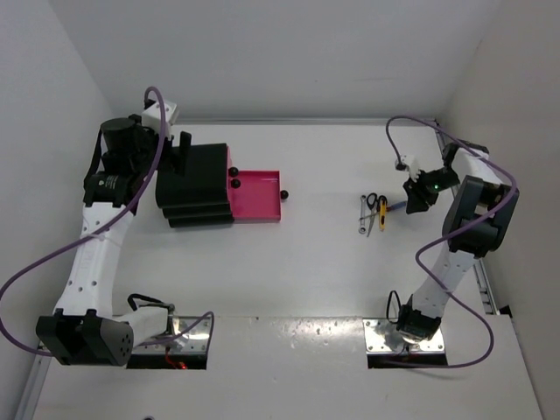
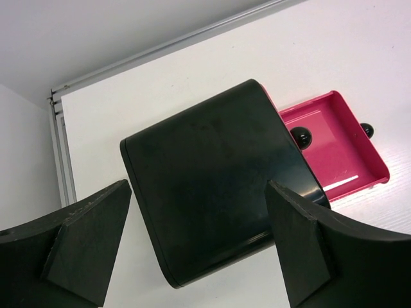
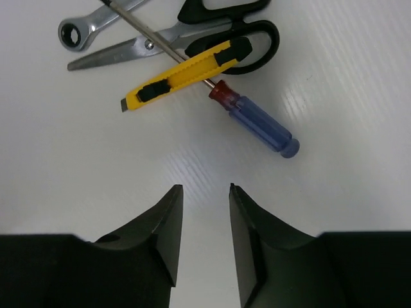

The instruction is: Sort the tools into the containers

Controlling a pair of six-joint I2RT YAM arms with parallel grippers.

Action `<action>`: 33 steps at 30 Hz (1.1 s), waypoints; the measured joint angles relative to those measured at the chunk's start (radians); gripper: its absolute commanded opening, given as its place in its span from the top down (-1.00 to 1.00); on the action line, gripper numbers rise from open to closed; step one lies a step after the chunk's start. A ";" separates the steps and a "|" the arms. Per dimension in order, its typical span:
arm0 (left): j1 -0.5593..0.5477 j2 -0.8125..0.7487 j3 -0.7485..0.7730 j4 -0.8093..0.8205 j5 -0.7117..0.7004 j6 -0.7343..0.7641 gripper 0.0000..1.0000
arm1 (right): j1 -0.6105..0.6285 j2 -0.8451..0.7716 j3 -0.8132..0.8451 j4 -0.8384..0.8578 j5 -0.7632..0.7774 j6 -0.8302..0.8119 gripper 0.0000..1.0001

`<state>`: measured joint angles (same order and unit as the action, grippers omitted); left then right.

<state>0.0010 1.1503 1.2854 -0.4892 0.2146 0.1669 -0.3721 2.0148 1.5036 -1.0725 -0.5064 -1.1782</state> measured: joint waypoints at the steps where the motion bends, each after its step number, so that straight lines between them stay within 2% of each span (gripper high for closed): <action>1: 0.000 0.001 0.000 0.000 -0.002 0.000 -0.84 | 0.000 -0.002 0.003 -0.014 0.000 -0.045 0.17; 7: 0.000 0.021 0.000 0.000 -0.005 -0.005 -0.84 | -0.005 0.006 0.116 -0.087 0.005 -0.245 -0.21; 12: 0.000 0.040 0.000 0.000 -0.007 -0.017 -0.84 | 0.004 0.013 0.120 -0.087 0.026 -0.348 -0.23; 17: 0.000 0.057 0.000 0.000 -0.015 -0.027 -0.84 | 0.036 0.045 0.120 -0.088 0.052 -0.410 -0.41; 33: 0.000 0.098 -0.015 0.007 -0.014 -0.057 -0.84 | 0.121 0.135 0.106 -0.038 0.120 -0.454 -0.33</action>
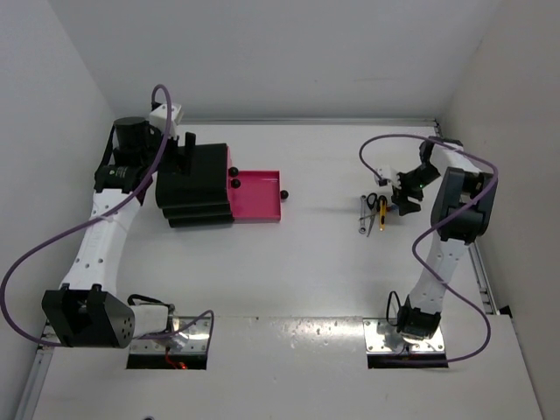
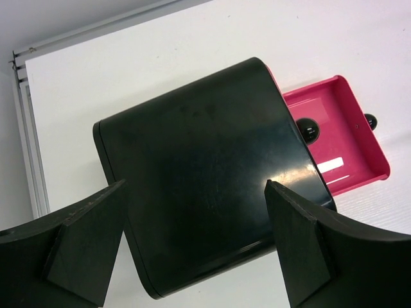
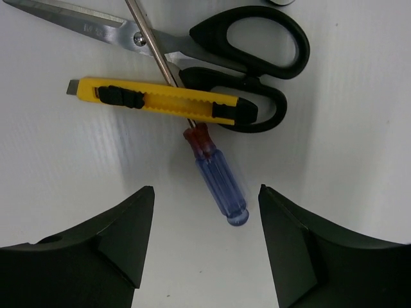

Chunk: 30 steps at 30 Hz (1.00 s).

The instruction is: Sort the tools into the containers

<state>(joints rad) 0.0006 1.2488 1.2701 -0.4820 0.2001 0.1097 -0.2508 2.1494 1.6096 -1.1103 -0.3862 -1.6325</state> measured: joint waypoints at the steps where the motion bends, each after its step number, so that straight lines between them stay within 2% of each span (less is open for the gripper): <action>1: 0.000 0.002 0.000 0.001 0.000 -0.003 -0.84 | 0.004 0.005 -0.003 0.006 0.004 -0.001 -0.33; 5: 0.000 0.014 0.000 0.002 0.000 -0.008 -0.84 | 0.015 0.017 -0.013 0.030 0.019 -0.003 -0.30; 7: 0.000 0.019 0.000 0.002 0.001 -0.010 -0.84 | 0.018 0.024 -0.013 0.045 0.025 -0.005 -0.17; 8: 0.000 0.021 0.000 0.002 0.000 -0.010 -0.84 | 0.020 0.027 -0.013 0.053 0.031 -0.007 -0.09; 9: 0.000 0.023 0.000 0.002 -0.001 -0.010 -0.84 | 0.024 0.029 -0.014 0.063 0.039 -0.008 0.11; 11: 0.000 0.026 -0.001 0.003 -0.002 -0.011 -0.84 | 0.026 0.029 -0.026 0.085 0.051 -0.010 0.36; 12: 0.000 0.027 -0.002 0.005 -0.002 -0.011 -0.84 | 0.026 0.029 -0.035 0.096 0.056 -0.012 0.54; 16: -0.001 0.029 -0.006 0.007 -0.003 -0.013 -0.84 | 0.031 0.007 -0.071 0.118 0.071 -0.014 0.83; 24: -0.007 0.028 -0.010 0.023 -0.007 -0.013 -0.84 | 0.036 -0.063 -0.158 0.162 0.074 -0.016 0.92; 30: -0.008 0.028 -0.031 0.023 -0.009 -0.014 -0.84 | 0.037 -0.286 -0.283 0.145 0.071 -0.035 0.94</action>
<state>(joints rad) -0.0071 1.2770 1.2388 -0.4591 0.1909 0.0956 -0.2134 1.8637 1.3262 -0.9649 -0.3153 -1.6676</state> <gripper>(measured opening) 0.918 0.155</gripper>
